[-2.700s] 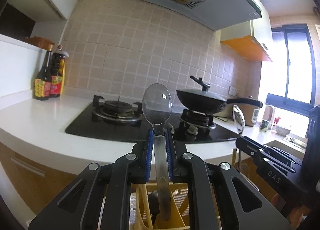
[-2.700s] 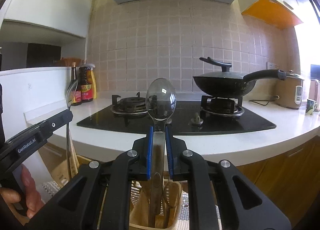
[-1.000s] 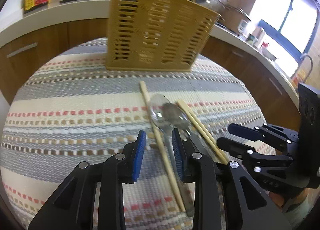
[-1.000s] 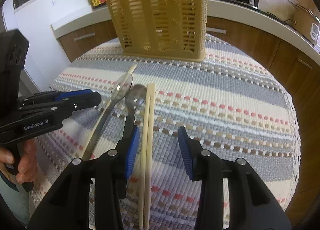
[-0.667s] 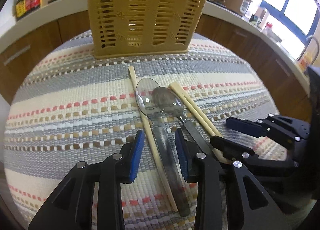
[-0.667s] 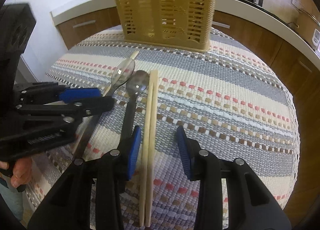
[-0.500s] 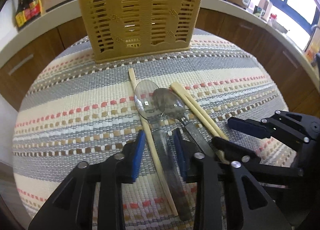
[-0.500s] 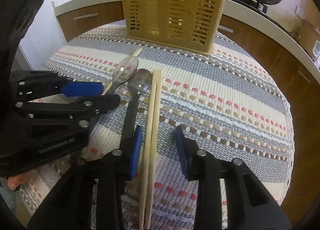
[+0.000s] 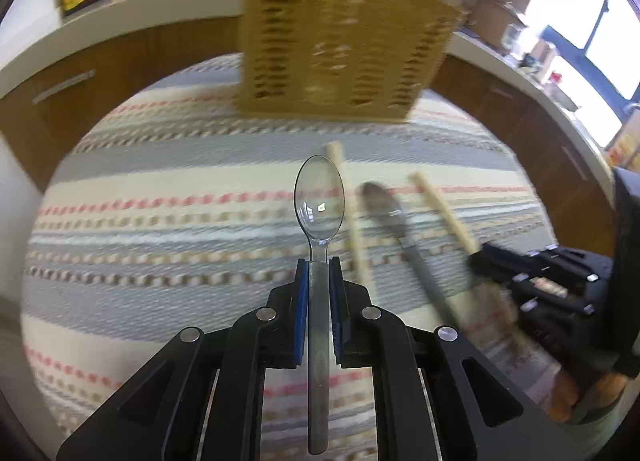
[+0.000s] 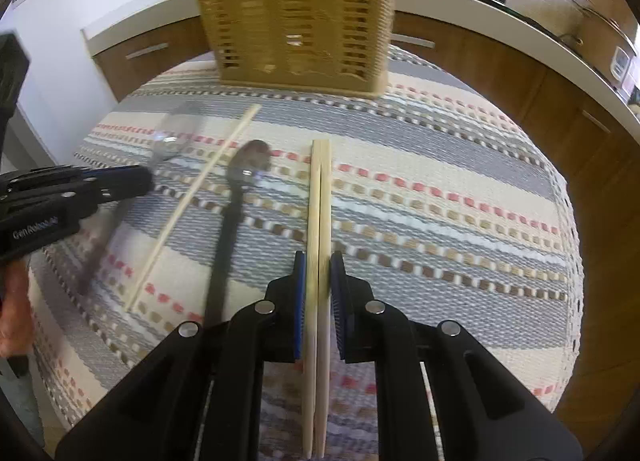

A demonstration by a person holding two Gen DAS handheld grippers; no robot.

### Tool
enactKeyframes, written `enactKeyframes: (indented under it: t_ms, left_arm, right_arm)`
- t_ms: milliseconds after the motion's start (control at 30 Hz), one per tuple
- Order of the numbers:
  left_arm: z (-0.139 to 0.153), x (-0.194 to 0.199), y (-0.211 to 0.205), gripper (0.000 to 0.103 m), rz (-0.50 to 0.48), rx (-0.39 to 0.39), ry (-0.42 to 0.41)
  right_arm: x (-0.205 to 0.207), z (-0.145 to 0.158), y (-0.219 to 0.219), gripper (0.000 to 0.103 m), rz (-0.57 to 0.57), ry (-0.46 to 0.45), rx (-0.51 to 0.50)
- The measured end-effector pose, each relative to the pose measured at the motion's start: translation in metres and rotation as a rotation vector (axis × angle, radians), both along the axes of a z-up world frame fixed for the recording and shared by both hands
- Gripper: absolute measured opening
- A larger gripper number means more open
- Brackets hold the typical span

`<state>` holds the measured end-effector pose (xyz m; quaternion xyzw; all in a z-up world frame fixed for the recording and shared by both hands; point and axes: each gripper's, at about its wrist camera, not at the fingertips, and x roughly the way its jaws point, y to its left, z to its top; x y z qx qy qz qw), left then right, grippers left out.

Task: Organize utensils
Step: 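Grasp a clear spoon with the left gripper while the right gripper grasps a chopstick, then lift the clear spoon and chopstick and carry both above the basket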

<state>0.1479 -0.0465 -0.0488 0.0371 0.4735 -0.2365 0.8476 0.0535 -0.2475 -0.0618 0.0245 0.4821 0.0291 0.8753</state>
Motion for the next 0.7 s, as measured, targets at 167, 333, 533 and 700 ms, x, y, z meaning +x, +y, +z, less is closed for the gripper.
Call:
enactKeyframes:
  t_ms: [167,333,533,700]
  left_arm:
    - [-0.006,0.003,0.016,0.009,0.028,0.019,0.021]
    - [0.002,-0.007,0.024,0.012,-0.02,0.086,0.009]
    - [0.004,0.002,0.015,0.014,-0.079,0.174,0.036]
    - [0.0,0.009,0.002,0.015,-0.119,0.24,0.049]
  right_arm:
    - [0.004,0.001,-0.004,0.012,0.01,0.021,0.026]
    - [0.021,0.004,0.002,0.034,0.108,0.111,0.027]
    - [0.046,0.007,0.001,0.04,0.112,0.191,0.005]
    - [0.063,0.008,0.0,0.018,0.115,0.222,-0.021]
